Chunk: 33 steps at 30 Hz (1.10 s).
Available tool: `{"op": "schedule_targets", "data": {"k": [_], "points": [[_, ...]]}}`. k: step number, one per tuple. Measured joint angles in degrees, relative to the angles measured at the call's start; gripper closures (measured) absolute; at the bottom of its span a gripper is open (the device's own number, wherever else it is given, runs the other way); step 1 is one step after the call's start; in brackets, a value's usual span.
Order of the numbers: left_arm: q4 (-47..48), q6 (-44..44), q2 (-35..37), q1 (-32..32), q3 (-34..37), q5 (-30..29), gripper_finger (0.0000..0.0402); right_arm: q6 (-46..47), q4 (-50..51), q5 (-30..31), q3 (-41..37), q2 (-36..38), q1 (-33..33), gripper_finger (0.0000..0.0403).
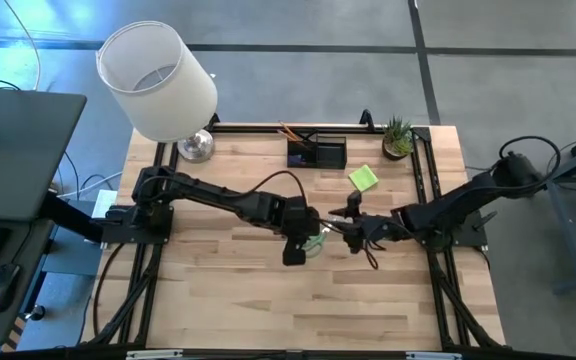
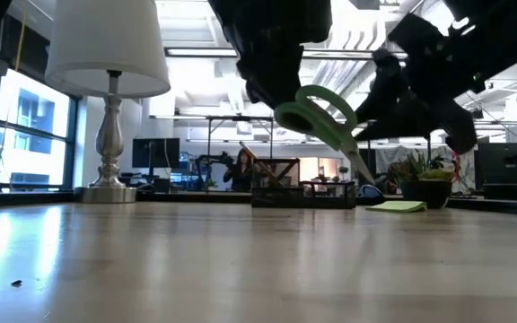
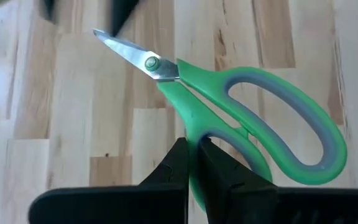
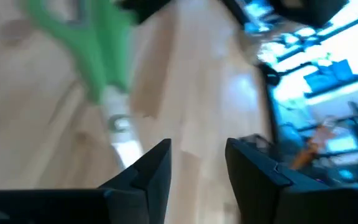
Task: Pick and place office supplies into organizer
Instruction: Put the green scissors into the black desk organizer
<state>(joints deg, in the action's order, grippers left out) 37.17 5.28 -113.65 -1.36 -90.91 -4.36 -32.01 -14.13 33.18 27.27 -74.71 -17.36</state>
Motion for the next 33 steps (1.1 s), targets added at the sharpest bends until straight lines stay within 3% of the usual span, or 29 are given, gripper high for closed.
{"op": "schedule_targets", "data": {"k": [2,10,18,24,28,33], "points": [[0.2,-0.1,0.0,0.0,0.0,-1.3,0.0400,0.2,-0.3,1.7,0.0,1.0,-1.0,0.0261],[-4.2,-0.3,0.0,1.8,0.0,-2.0,0.0400,8.5,1.4,-7.1,0.0,1.9,-3.5,0.0262],[-9.5,-0.4,0.0,2.2,0.0,3.7,0.0401,7.6,2.4,0.4,0.0,1.9,-3.2,0.0262],[-10.1,-0.5,0.0,2.1,0.0,4.4,0.0401,7.8,1.8,-1.9,0.0,1.9,-2.0,0.0268],[-9.7,-0.5,0.0,2.1,0.0,4.2,0.0401,7.6,1.6,-2.1,0.0,1.9,-2.0,0.0300],[-9.9,-0.5,0.0,2.1,0.0,4.0,0.0401,8.0,3.1,-8.1,0.0,1.9,-1.4,0.0388]]}}
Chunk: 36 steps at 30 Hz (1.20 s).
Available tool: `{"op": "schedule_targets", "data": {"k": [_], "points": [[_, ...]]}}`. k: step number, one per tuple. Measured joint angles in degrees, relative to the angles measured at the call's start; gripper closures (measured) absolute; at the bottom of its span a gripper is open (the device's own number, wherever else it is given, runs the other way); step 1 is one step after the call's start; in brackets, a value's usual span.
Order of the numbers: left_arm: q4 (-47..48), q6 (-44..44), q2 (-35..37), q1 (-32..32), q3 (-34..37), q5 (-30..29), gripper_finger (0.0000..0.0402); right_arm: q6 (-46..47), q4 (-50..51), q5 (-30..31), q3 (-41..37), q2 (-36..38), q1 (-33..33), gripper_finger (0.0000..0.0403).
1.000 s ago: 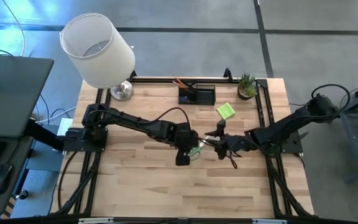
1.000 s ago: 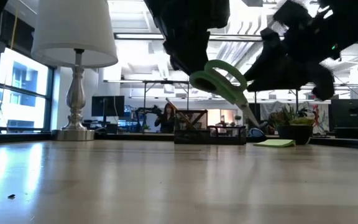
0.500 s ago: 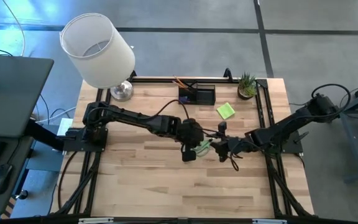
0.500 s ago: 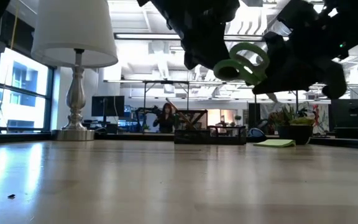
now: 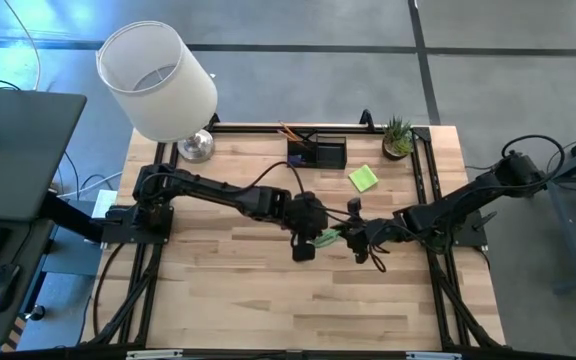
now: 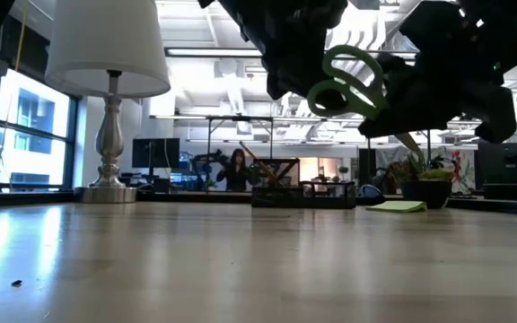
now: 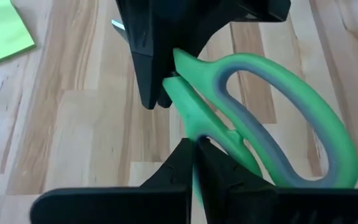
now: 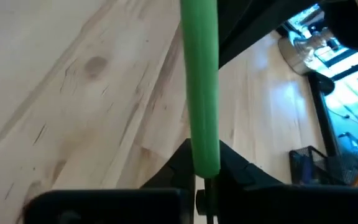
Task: Pick and place office supplies into organizer
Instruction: Put the green scissors into the black desk organizer
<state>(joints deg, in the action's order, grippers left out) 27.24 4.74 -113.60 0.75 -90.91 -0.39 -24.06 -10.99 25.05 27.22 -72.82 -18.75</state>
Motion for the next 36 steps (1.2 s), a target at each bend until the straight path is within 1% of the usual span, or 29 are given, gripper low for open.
{"op": "schedule_targets", "data": {"k": [3,6,9,12,15,17,20,21,23,25,27,28,30,32,33,36], "points": [[0.0,0.0,0.0,0.0,0.0,-0.5,0.0401,1.3,0.0,-0.5,0.0,0.0,0.3,0.0382],[0.1,-1.3,0.0,0.0,0.0,-1.7,0.0396,1.8,0.4,-0.4,0.0,0.0,0.9,0.0394],[1.6,-4.5,1.0,0.0,0.0,-7.6,0.0378,2.1,0.2,0.4,0.0,0.0,2.4,0.0392],[3.8,-6.8,4.0,0.0,0.0,-13.9,0.0356,3.1,0.4,-0.8,0.0,0.0,3.5,0.0397],[6.0,-8.8,7.0,0.4,0.0,-16.9,0.0334,4.5,1.1,-1.0,0.0,0.0,3.8,0.0397],[7.5,-9.5,9.1,0.5,0.0,-18.1,0.0321,4.6,1.4,0.7,0.0,0.0,3.8,0.0397],[8.9,-10.8,12.5,0.4,0.0,-21.8,0.0300,5.0,-0.2,4.4,0.0,0.0,4.3,0.0397],[10.4,-10.9,13.6,0.4,0.0,-23.7,0.0294,4.9,-1.1,4.9,0.0,0.0,4.8,0.0397],[10.5,-10.6,15.4,0.3,-0.1,-28.0,0.0284,4.3,-3.8,4.8,0.0,0.0,6.8,0.0397],[11.2,-9.8,17.2,0.4,0.0,-31.4,0.0278,3.3,-8.3,2.0,0.0,0.0,9.6,0.0397],[8.8,-10.0,18.7,0.4,0.0,-33.4,0.0277,2.4,-13.2,-2.5,0.0,0.0,13.5,0.0397],[7.9,-10.7,19.5,0.4,0.4,-33.9,0.0277,1.9,-15.9,-5.4,0.0,0.0,15.7,0.0397],[2.7,-12.7,20.5,0.4,2.3,-34.5,0.0284,1.7,-20.9,-12.1,0.0,0.0,20.6,0.0397],[-1.8,-14.9,22.0,1.0,6.2,-33.7,0.0296,2.7,-25.2,-18.9,0.0,0.0,26.2,0.0397],[-5.2,-15.9,22.3,1.3,8.0,-32.4,0.0303,3.5,-27.3,-22.3,0.0,0.0,28.9,0.0397],[-13.2,-16.4,24.7,3.4,14.1,-25.0,0.0325,5.8,-34.2,-31.2,0.1,-0.4,36.8,0.0397]]}}
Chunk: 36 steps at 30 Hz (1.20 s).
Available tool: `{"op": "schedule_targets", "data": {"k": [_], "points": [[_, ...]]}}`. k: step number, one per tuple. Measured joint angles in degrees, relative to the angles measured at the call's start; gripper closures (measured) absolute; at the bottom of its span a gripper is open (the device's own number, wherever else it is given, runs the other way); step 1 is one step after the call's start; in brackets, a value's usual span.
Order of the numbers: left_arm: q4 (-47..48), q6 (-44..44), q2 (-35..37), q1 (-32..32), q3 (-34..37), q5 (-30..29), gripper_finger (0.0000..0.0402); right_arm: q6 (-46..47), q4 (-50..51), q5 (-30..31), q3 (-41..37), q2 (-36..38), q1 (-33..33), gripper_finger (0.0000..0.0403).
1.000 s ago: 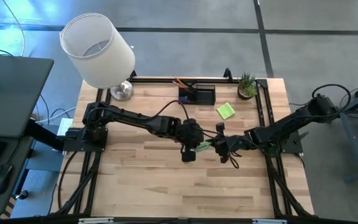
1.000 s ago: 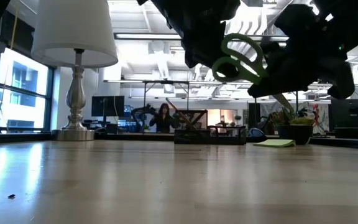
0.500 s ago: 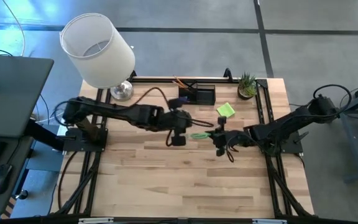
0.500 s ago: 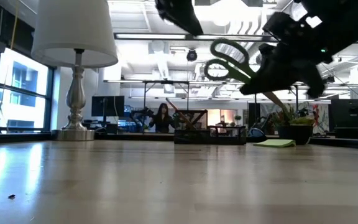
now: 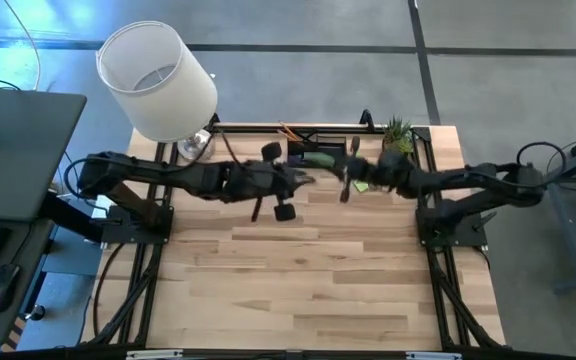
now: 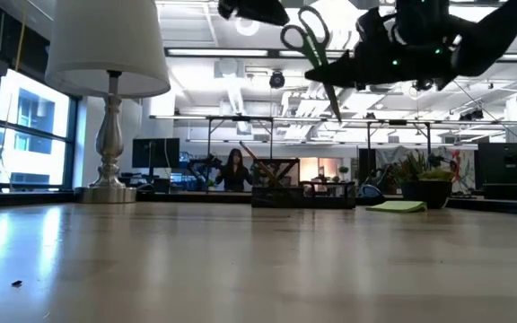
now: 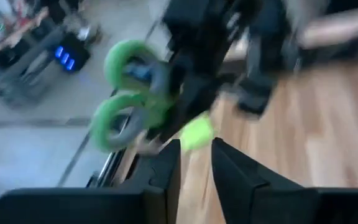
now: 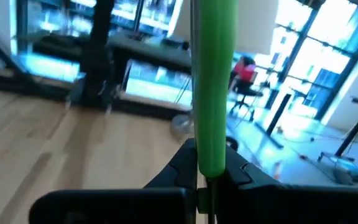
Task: Pick and place office supplies into organizer
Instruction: Put the green scissors into the black desk organizer
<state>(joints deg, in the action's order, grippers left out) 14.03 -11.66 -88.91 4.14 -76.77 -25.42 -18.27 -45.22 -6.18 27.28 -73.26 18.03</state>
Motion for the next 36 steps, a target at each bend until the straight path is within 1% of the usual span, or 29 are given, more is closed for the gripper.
{"op": "schedule_targets", "data": {"k": [3,5,9,10,12,15,17,21,22,26,29,34,36], "points": [[-10.3,0.0,2.1,3.3,6.2,8.3,0.0345,2.0,-5.1,-5.3,0.6,-2.0,6.4,0.0397],[-16.5,0.1,3.1,6.0,9.9,14.5,0.0356,3.5,-5.3,-8.1,2.0,-4.0,9.7,0.0397],[-26.1,2.6,4.7,11.5,14.9,26.5,0.0376,3.7,-5.4,-14.1,7.7,-10.6,12.2,0.0397],[-28.2,3.2,5.0,12.7,15.7,29.2,0.0380,3.3,-5.4,-14.8,9.4,-12.5,12.4,0.0397],[-28.7,4.1,5.7,14.6,16.7,32.7,0.0387,3.0,-5.3,-16.7,12.4,-15.7,13.3,0.0397],[-28.9,4.3,6.2,15.9,17.4,35.4,0.0395,3.7,-5.3,-19.3,16.9,-20.7,15.1,0.0397],[-29.0,2.9,6.4,16.5,18.1,37.3,0.0399,4.6,-5.9,-20.7,19.6,-24.1,16.6,0.0397],[-30.1,0.1,8.1,17.3,20.5,43.3,0.0401,9.0,-9.2,-22.1,24.0,-30.8,20.2,0.0393],[-30.4,0.1,8.8,17.6,20.7,43.7,0.0401,10.1,-10.3,-23.6,25.0,-32.4,21.1,0.0391],[-30.3,0.9,12.2,19.2,22.2,44.1,0.0401,14.1,-13.8,-26.1,28.8,-37.7,23.1,0.0394],[-29.7,1.6,14.4,19.9,23.7,45.2,0.0399,15.0,-14.1,-27.5,30.7,-39.9,23.7,0.0398],[-22.5,0.1,18.9,19.8,24.2,46.4,0.0401,14.4,-13.7,-25.8,31.1,-41.3,25.1,0.0383],[-21.8,-0.1,20.5,19.9,24.2,46.5,0.0400,15.0,-13.3,-25.3,31.2,-41.2,25.8,0.0382]]}}
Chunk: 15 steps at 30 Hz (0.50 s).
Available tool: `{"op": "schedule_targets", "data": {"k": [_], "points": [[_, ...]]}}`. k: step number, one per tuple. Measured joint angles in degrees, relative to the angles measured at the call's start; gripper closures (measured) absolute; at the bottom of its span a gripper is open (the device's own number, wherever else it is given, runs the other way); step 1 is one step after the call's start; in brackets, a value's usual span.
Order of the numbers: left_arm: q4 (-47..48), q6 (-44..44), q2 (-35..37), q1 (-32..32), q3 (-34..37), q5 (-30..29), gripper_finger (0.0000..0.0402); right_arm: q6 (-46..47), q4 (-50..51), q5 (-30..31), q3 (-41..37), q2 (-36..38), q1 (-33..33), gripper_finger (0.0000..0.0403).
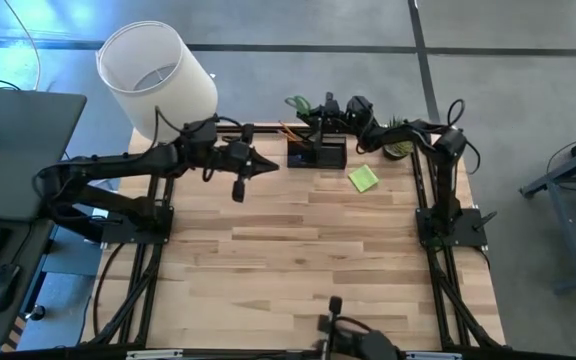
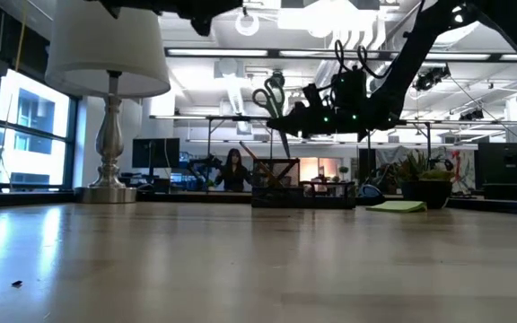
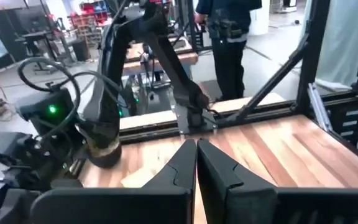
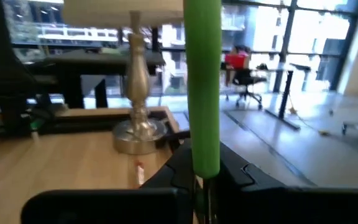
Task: Pick and place office supplies into organizer
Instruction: Put the green scissors into the black desk organizer
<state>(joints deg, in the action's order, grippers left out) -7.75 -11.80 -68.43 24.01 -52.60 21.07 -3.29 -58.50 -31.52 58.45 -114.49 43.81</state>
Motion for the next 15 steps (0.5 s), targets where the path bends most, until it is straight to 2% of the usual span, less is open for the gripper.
{"op": "schedule_targets", "data": {"k": [7,15], "points": [[2.1,0.2,2.8,0.0,0.0,2.0,0.0398,1.1,8.2,-0.4,0.0,0.0,0.8,0.0397],[3.6,0.2,3.0,0.0,0.0,1.9,0.0401,5.0,8.4,-1.7,0.0,0.4,-0.3,0.0377]]}}
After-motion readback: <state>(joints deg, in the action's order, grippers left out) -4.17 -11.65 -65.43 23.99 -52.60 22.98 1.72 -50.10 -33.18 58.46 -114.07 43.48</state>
